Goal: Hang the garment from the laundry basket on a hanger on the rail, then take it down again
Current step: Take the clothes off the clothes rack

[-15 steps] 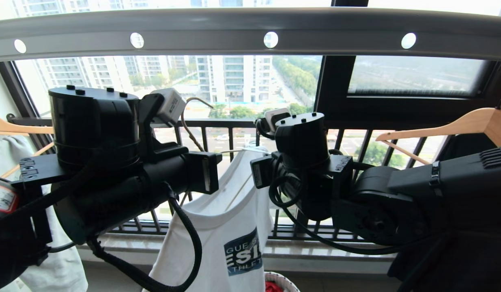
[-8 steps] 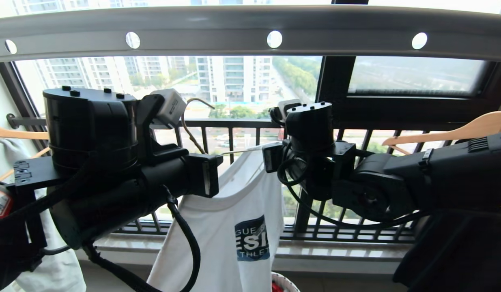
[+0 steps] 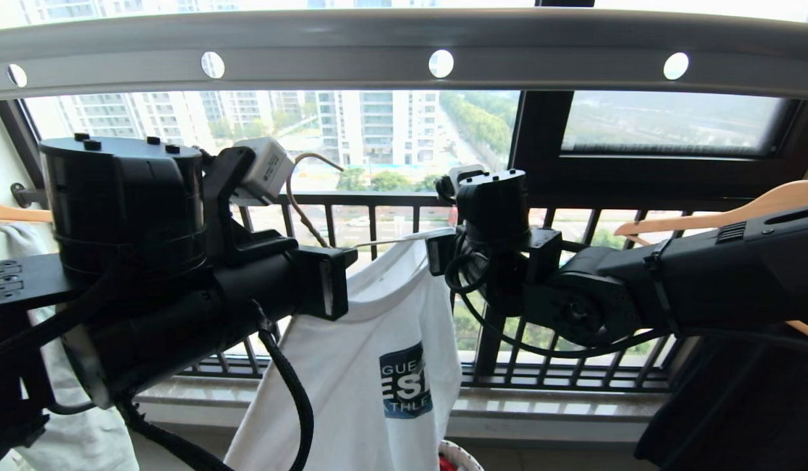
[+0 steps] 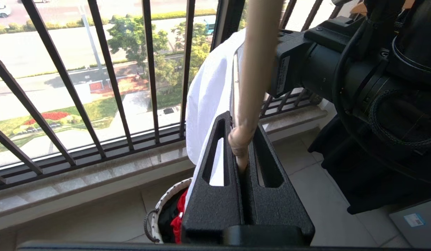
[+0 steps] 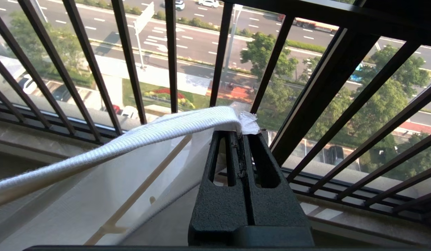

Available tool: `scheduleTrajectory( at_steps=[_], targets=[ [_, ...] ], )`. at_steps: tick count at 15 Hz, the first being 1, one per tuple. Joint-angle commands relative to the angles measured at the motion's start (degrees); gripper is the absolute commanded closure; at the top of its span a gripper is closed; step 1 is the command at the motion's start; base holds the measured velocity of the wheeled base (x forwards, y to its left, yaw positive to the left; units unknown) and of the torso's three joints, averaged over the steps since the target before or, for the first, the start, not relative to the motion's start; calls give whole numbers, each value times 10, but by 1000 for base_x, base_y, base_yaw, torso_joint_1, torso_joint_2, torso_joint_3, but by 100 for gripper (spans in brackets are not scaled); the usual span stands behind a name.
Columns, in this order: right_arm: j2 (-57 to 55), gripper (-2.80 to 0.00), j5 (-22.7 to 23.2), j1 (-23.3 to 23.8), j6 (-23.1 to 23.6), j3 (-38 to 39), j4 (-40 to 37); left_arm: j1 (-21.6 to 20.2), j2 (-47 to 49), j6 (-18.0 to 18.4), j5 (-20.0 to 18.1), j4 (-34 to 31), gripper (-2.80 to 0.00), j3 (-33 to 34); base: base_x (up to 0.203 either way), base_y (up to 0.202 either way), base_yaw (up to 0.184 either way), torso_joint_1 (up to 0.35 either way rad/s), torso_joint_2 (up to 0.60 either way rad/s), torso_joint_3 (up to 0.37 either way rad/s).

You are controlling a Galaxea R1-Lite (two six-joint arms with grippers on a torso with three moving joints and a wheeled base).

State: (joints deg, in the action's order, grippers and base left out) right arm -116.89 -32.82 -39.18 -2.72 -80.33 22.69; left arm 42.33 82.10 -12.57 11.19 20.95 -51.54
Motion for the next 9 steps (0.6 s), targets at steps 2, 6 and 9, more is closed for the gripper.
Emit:
scheduleTrajectory(
  at_steps=[2,6,9],
  targets=[
    [-9,0,-1,17,-1,-13,2,7,-6,3,1,1,0,5,0,0,0,0,0,0],
    [-15,0,-1,24,0,-18,1,7,-5,7,3,5,0,6,0,0,0,0,0,0],
    [-27,0,-1,23,4,-11,0,7,-6,8,4,6,0,6,0,0,0,0,0,0]
  ],
)
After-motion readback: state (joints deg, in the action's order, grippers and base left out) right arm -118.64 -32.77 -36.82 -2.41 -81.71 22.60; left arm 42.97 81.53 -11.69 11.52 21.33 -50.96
